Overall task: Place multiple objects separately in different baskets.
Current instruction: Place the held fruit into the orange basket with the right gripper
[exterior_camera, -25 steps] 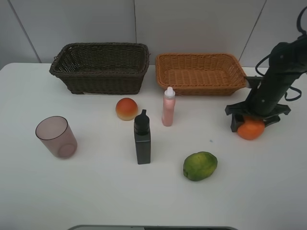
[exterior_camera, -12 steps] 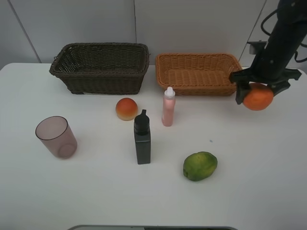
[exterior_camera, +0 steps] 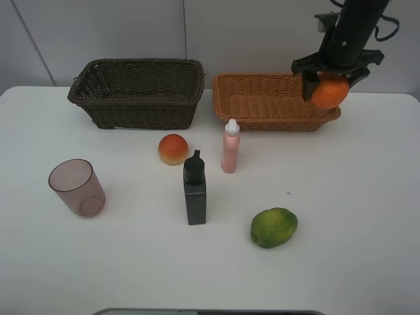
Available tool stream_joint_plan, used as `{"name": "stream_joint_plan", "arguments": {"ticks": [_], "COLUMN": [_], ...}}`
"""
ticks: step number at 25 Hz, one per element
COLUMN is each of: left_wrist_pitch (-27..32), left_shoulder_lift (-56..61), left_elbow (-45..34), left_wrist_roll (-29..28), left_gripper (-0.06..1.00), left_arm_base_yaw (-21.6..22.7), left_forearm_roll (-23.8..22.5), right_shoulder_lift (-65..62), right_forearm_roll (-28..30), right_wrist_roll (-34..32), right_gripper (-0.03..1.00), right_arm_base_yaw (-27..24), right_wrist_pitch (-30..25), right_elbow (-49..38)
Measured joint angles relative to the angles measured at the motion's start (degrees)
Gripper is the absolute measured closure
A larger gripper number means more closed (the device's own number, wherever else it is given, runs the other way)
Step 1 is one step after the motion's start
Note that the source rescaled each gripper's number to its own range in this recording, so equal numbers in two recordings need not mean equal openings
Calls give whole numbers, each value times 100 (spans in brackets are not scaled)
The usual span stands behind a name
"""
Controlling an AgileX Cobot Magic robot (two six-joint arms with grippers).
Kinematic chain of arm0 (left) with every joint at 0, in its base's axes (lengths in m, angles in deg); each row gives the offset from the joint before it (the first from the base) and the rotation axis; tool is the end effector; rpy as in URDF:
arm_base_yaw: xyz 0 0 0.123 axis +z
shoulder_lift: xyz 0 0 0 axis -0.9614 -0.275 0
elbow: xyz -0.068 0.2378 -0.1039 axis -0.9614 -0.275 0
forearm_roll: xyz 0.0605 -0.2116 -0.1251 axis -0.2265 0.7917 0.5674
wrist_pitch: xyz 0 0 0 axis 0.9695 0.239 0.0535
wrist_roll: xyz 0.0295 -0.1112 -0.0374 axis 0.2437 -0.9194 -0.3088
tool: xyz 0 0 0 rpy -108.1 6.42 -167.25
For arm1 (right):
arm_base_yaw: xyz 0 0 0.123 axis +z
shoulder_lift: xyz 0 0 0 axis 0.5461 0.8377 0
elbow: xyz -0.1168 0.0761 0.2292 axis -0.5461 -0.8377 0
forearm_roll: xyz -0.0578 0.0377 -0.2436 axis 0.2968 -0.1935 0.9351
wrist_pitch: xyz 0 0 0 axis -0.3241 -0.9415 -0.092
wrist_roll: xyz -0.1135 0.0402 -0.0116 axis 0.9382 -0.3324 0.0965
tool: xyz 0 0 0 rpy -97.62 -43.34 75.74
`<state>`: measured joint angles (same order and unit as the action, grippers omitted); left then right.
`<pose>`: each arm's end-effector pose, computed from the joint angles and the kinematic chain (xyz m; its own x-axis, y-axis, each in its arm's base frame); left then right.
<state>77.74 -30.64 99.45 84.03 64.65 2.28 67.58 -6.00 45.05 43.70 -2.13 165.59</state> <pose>0.0382 -0.0036 0.2649 -0.4503 0.0436 -0.8918 0.1300 0.9914 -0.0172 0.4283 0.0624 0.1874 -0.9715 -0.1287 -0.1989 -0.1038 0.9859 -0.1312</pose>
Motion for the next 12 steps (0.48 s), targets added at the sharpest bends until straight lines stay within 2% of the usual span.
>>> {"name": "stream_joint_plan", "arguments": {"ticks": [6,12], "left_wrist_pitch": [0,0], "left_shoulder_lift": [0,0], "left_elbow": [0,0], "left_wrist_roll": [0,0], "left_gripper": [-6,-6], "left_arm_base_yaw": [0,0], "left_forearm_roll": [0,0], "right_shoulder_lift": [752,1135], "right_forearm_roll": [16,-10], "right_wrist_roll": [0,0], "right_gripper": [40,40], "right_arm_base_yaw": [34,34], "right_wrist_pitch": [261,738], "right_elbow": [1048,1215]}}
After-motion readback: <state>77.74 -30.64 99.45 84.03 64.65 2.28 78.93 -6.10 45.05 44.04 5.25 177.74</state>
